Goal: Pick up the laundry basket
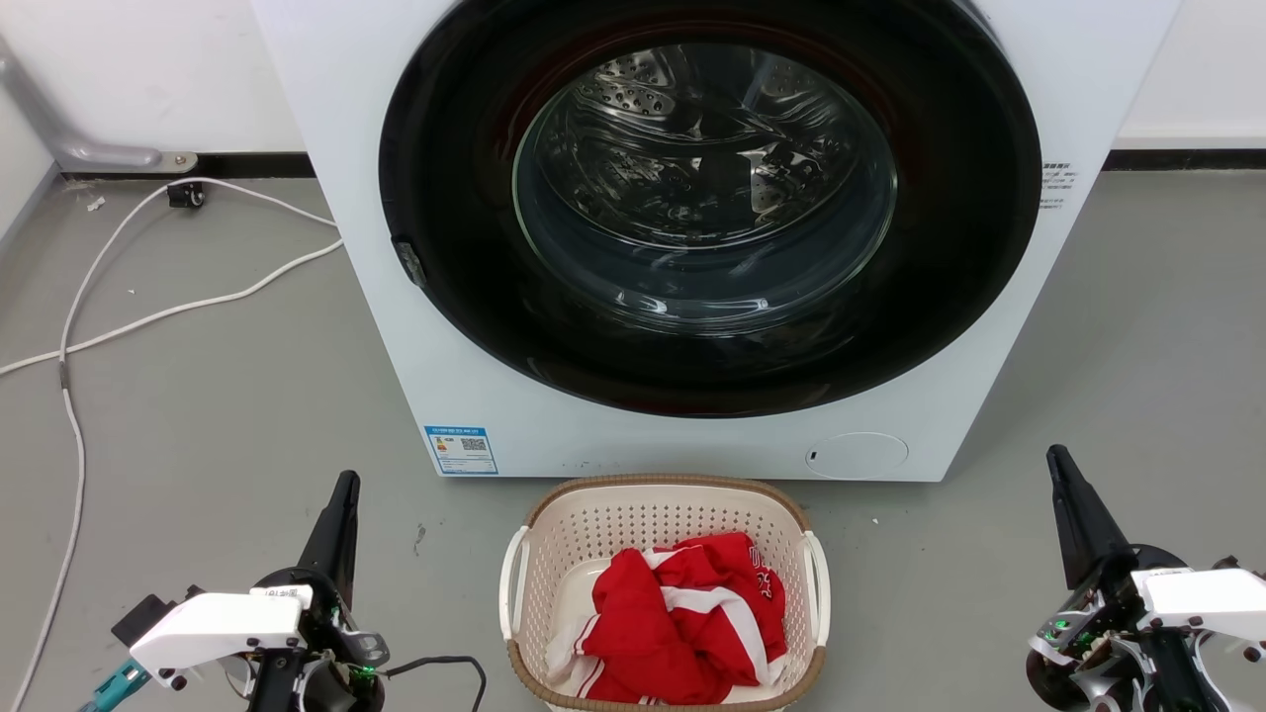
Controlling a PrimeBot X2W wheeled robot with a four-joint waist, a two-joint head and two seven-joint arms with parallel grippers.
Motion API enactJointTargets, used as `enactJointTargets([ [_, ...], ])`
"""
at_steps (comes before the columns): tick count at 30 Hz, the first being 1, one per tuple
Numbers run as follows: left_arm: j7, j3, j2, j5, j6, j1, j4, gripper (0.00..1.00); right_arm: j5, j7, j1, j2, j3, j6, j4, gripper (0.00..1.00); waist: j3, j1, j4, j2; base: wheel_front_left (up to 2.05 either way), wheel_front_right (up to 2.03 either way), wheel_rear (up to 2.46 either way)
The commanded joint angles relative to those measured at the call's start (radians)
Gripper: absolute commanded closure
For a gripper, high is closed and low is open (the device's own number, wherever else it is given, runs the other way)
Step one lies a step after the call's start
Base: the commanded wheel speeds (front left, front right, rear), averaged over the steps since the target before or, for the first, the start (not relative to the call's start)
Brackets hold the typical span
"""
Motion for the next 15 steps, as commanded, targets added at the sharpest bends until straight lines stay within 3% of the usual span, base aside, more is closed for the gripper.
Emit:
enactJointTargets([
  [1, 0.001, 0.005, -0.002, 0.002, 0.000, -0.009, 0.001, 1.00, -0.008, 0.002, -0.012, 0.005, -0.001, 0.000, 0.001, 1.00, 0.000, 0.0000, 0.000, 0.0000, 0.00, 0.00, 0.00],
  [14, 0.002, 0.006, -0.002, 0.003, 0.000, -0.009, 0.001, 1.00, -0.007, 0.003, -0.013, 0.006, -0.002, 0.000, 0.001, 1.00, 0.000, 0.0000, 0.000, 0.0000, 0.00, 0.00, 0.00],
  [15, 0.001, 0.001, -0.001, 0.000, 0.000, 0.000, 0.000, 0.00, -0.003, 0.001, 0.000, 0.001, -0.001, 0.000, 0.000, 0.00, 0.000, 0.0000, 0.000, 0.0000, 0.00, 0.00, 0.00],
])
